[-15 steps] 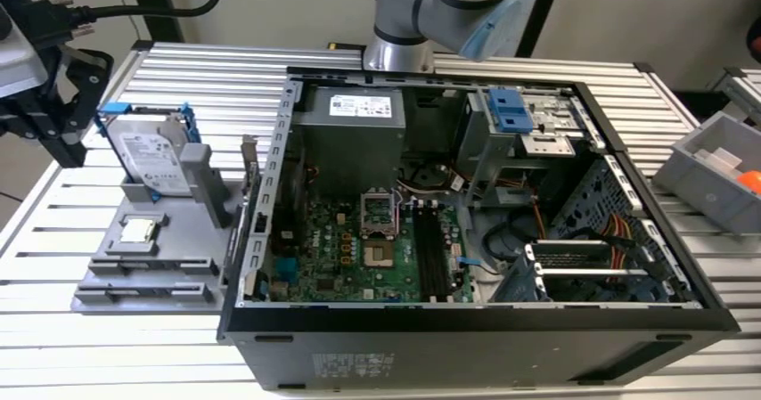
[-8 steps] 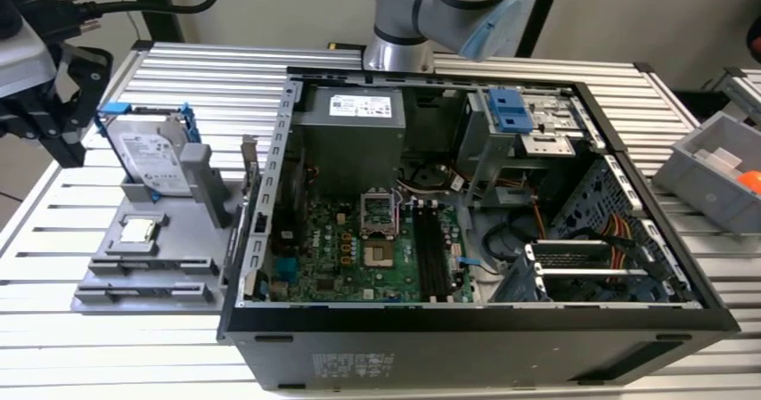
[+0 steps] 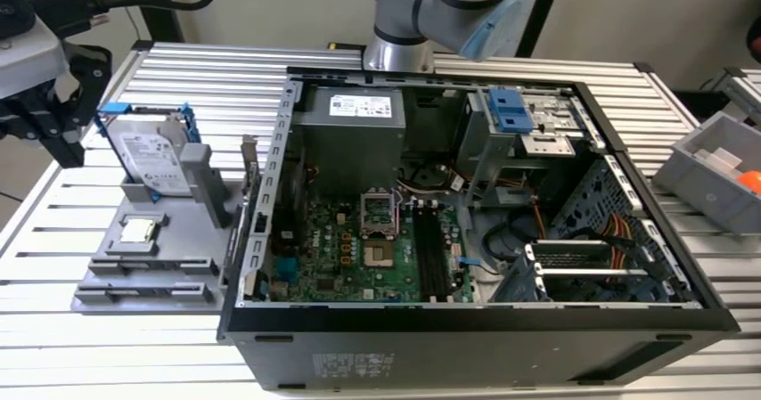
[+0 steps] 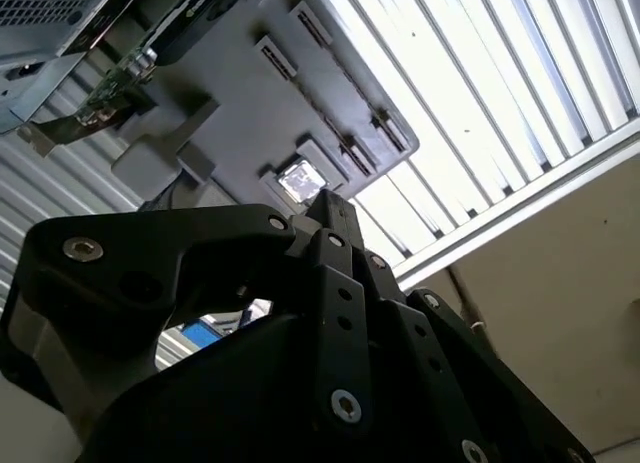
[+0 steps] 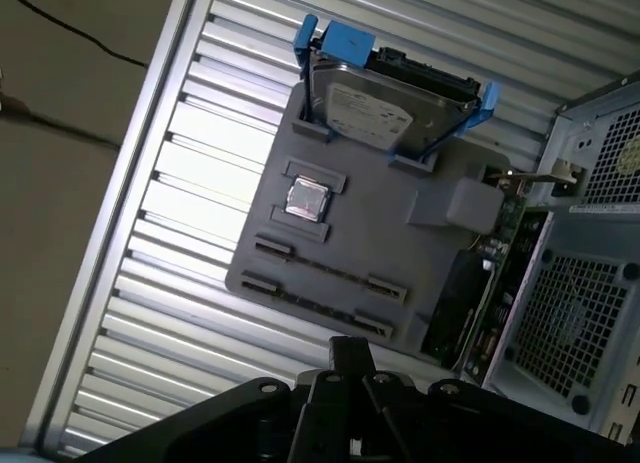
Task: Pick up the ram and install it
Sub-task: 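Pick up the ram and move it above insertion slot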
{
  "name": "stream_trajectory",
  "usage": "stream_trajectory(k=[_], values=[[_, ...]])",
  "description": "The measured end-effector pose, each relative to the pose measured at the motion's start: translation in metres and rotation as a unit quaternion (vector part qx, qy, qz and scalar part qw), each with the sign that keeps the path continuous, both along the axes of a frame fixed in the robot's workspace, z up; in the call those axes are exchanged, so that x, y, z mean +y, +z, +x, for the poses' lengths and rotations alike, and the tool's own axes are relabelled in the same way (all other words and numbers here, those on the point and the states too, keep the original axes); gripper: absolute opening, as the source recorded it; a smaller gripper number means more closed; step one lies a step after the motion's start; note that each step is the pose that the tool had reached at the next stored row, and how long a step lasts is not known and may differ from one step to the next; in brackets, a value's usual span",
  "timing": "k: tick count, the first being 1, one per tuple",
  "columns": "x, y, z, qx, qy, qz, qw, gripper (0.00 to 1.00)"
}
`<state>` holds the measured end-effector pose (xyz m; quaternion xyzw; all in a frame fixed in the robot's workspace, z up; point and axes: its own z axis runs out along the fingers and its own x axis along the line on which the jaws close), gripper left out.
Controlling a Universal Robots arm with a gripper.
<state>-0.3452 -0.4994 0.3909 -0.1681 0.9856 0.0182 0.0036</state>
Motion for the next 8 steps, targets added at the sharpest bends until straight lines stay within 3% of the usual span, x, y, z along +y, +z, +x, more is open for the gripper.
stream_trajectory(k=[8], values=[[0.0,0.0001,0.0,0.0,0.032,-0.0003,0.9995,0.0]])
